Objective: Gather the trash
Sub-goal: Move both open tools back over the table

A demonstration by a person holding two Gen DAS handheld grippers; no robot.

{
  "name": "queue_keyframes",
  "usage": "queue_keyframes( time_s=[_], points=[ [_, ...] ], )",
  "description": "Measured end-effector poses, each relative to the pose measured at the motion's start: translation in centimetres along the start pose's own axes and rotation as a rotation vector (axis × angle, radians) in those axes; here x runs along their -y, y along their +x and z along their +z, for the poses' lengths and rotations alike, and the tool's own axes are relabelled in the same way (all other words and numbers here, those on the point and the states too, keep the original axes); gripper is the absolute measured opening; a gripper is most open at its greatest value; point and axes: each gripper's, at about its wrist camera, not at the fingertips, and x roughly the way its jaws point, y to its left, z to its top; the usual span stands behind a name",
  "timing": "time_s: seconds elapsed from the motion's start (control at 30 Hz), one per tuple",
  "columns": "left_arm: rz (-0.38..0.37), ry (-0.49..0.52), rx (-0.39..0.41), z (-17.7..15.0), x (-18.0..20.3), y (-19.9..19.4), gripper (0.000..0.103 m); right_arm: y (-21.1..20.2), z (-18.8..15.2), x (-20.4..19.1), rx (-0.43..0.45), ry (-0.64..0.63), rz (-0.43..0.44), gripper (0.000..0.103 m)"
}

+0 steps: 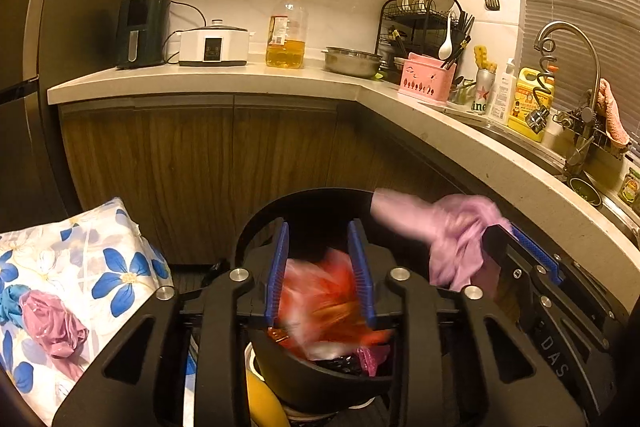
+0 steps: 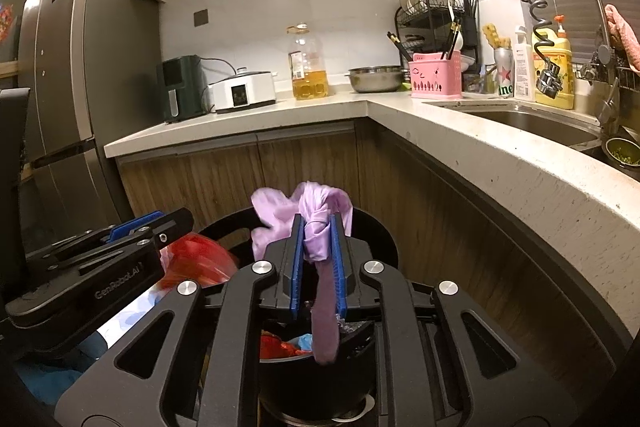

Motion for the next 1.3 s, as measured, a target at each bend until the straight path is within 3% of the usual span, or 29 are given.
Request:
queue_keyframes(
  time_s=[0.27, 0.4, 0.6, 0.73, 0.77, 1.3],
  points=[
    [0.053, -0.053, 0.011, -0.4, -1.8, -1.0, 0.069, -0.3, -0.3, 0.2, -0.005, 0.010, -0.010, 0.045],
    [0.101, -0.055, 0.007, -1.1, -2.8, -2.2, 0.079, -1.1, -0.6, 0.2, -0.005, 0.020, -0.014, 0.064],
    [0.152, -0.066, 0.016, -2.6, -4.3, -4.7, 0.088, -2.7, -1.2, -0.5, -0.005, 0.029, 0.003, 0.080],
    [0.186, -0.066, 0.038, -3.6, -5.2, -7.0, 0.092, -4.2, -1.5, -1.5, 0.001, 0.030, 0.025, 0.085],
    [0.195, -0.070, 0.048, -3.9, -5.5, -7.8, 0.097, -4.5, -1.6, -1.9, 0.002, 0.029, 0.031, 0.085],
    [0.406, -0.167, 0.100, -8.4, -13.4, -17.1, 0.097, -7.7, -4.2, -11.3, -0.014, -0.036, 0.171, 0.086]
  ],
)
